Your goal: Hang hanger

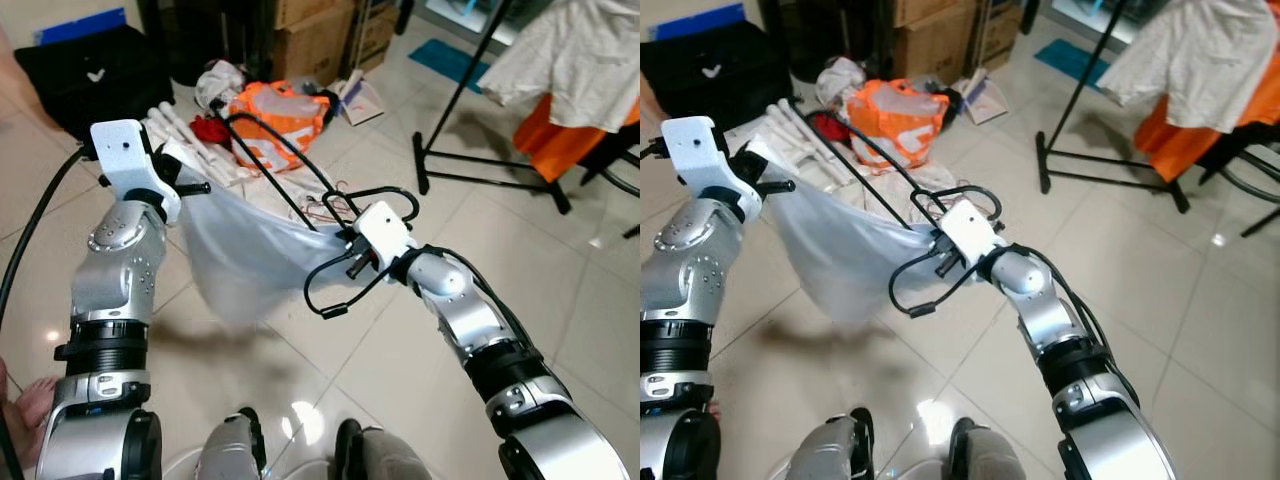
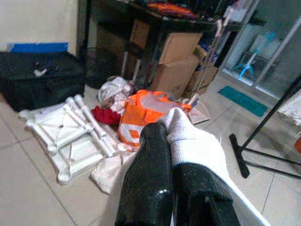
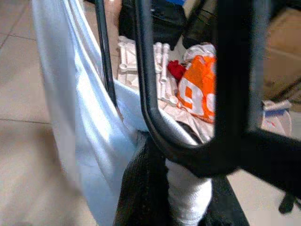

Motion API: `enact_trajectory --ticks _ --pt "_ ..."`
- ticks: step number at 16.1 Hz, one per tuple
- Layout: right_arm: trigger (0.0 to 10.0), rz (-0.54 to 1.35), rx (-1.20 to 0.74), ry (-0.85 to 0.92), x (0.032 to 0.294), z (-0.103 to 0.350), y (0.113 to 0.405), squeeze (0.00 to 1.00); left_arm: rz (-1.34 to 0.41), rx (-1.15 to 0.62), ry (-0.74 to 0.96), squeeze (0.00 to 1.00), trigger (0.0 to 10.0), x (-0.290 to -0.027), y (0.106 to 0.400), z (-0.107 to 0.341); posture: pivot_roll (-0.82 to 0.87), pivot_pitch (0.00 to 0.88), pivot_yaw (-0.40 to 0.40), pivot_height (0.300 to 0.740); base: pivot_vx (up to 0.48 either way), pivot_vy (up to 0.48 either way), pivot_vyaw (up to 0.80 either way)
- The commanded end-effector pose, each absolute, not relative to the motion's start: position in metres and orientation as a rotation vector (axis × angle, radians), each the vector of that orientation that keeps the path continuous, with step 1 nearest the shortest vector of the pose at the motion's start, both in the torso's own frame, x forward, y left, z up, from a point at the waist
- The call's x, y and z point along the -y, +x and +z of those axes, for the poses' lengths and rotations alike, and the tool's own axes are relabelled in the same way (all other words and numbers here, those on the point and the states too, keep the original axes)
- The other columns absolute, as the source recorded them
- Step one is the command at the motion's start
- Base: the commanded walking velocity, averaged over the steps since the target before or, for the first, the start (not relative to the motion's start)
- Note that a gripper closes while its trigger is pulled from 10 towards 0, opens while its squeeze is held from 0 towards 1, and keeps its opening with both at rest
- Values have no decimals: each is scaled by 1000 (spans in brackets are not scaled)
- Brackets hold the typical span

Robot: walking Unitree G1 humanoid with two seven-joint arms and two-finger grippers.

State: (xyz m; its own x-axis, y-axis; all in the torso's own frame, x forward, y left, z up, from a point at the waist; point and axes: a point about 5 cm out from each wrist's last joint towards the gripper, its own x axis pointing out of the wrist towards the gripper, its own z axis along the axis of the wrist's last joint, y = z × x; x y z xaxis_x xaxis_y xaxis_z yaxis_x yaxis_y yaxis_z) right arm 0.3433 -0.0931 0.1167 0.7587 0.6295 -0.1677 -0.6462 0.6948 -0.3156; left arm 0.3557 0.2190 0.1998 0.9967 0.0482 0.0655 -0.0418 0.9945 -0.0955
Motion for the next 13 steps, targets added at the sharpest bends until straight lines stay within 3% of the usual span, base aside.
enact_trajectory --ticks 1,13 --pt "0 680 -43 -310 97 120 344 0 57 64 -61 0 10000 -220 355 194 -44 198 -122 740 420 0 0" --pt "0 624 -57 -235 98 114 336 0 40 1 -40 0 10000 -212 360 159 -80 218 -105 740 422 0 0"
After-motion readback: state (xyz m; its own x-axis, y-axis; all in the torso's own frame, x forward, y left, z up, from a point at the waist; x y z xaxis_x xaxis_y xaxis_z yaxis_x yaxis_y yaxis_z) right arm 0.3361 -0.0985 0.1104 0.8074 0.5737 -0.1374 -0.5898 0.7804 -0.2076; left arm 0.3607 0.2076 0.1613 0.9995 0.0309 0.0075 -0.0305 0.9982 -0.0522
